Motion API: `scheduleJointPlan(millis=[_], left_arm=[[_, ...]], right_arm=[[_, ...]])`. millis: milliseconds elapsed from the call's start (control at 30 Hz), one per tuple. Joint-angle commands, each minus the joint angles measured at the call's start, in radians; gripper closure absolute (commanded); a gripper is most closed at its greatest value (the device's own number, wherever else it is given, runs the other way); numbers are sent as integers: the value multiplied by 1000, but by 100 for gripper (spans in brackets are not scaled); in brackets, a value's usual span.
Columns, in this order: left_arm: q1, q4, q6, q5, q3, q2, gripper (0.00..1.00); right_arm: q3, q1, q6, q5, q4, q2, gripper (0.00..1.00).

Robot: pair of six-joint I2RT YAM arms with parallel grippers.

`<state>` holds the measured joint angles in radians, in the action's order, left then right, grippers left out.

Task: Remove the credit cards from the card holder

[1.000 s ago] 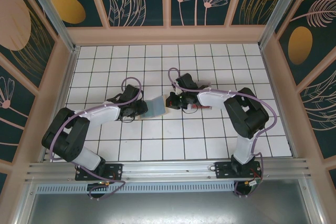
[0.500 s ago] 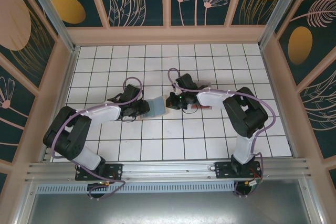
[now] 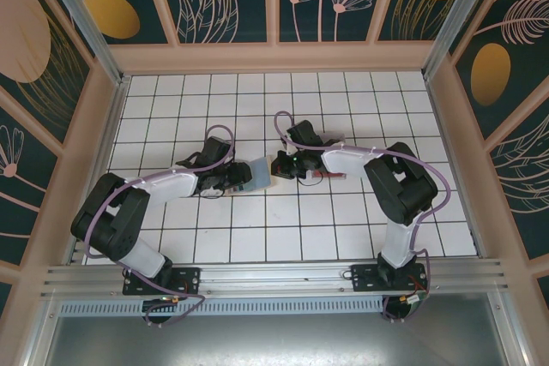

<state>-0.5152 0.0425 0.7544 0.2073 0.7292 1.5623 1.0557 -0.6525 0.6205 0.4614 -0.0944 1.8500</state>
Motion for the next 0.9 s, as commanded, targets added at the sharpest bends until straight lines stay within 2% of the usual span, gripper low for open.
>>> scheduleJointPlan(millis=[0,267,500,600,733,867], left_arm=[[1,-33,-30,50,20,-34,49],[-2,-119,-24,163,56,11,60],[-62,-144,-14,188,132,85,64],[-66,-126,-8,153,130,80,66],[-62,-39,-22,35,123,35,72],[-27,-5,-2,-52,62,-41,76]], right_arm=[[27,-6,5,-3,-10,15,100],[29,-4,5,-7,-11,16,100],[24,1,11,-17,-10,14,100],[31,2,6,-27,-20,12,98],[39,11,2,-45,-34,3,80],[67,23,-12,-67,-58,-19,75]])
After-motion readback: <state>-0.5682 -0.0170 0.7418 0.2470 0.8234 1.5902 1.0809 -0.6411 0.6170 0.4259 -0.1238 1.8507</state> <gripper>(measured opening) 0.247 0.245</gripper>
